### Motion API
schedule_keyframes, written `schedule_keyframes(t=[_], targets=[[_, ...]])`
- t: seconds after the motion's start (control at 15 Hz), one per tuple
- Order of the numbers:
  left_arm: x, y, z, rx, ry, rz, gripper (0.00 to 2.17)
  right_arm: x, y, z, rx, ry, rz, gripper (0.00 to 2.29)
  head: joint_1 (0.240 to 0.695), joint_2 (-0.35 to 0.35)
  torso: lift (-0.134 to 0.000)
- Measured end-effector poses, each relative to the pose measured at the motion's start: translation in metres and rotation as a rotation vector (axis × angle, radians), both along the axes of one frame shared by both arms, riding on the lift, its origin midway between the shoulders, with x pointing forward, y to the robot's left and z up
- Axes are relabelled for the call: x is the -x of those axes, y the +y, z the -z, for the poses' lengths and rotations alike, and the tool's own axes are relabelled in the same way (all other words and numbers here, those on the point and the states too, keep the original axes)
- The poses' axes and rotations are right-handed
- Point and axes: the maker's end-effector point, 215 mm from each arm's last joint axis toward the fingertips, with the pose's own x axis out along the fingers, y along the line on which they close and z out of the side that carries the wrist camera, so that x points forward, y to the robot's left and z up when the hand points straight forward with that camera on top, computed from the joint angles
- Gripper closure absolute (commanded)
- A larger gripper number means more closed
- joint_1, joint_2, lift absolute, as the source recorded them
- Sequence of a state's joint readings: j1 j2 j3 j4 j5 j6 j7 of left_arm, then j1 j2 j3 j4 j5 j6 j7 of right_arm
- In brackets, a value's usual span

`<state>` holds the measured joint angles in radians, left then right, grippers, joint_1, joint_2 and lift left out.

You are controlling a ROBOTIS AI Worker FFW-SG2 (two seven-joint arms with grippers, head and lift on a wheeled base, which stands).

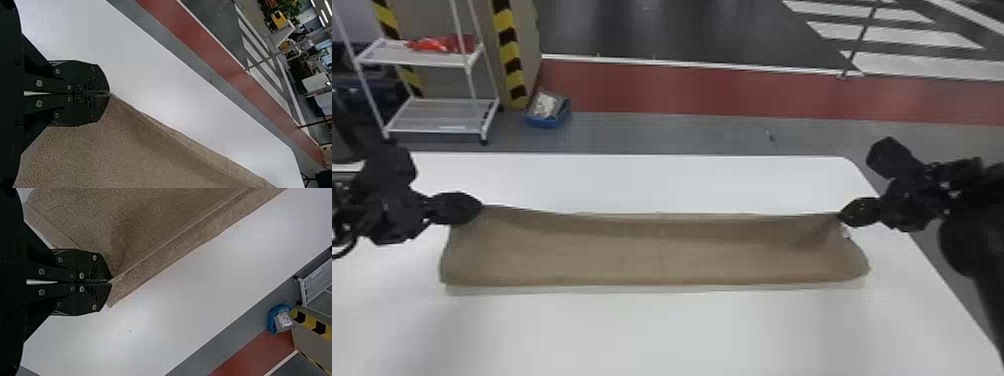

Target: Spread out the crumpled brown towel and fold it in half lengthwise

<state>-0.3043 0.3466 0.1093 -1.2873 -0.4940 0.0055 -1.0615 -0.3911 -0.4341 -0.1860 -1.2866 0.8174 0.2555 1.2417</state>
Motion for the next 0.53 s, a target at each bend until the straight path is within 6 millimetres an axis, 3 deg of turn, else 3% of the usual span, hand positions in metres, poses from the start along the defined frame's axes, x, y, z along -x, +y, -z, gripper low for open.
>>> schedule_keyframes(t=[0.53], targets=[[-0.002, 0.007, 0.006, -0.014, 0.007, -0.008, 1.36, -0.016, 0.009, -0.012, 0.018, -0.011, -0.032, 2.25, 0.695, -0.122, -0.124]])
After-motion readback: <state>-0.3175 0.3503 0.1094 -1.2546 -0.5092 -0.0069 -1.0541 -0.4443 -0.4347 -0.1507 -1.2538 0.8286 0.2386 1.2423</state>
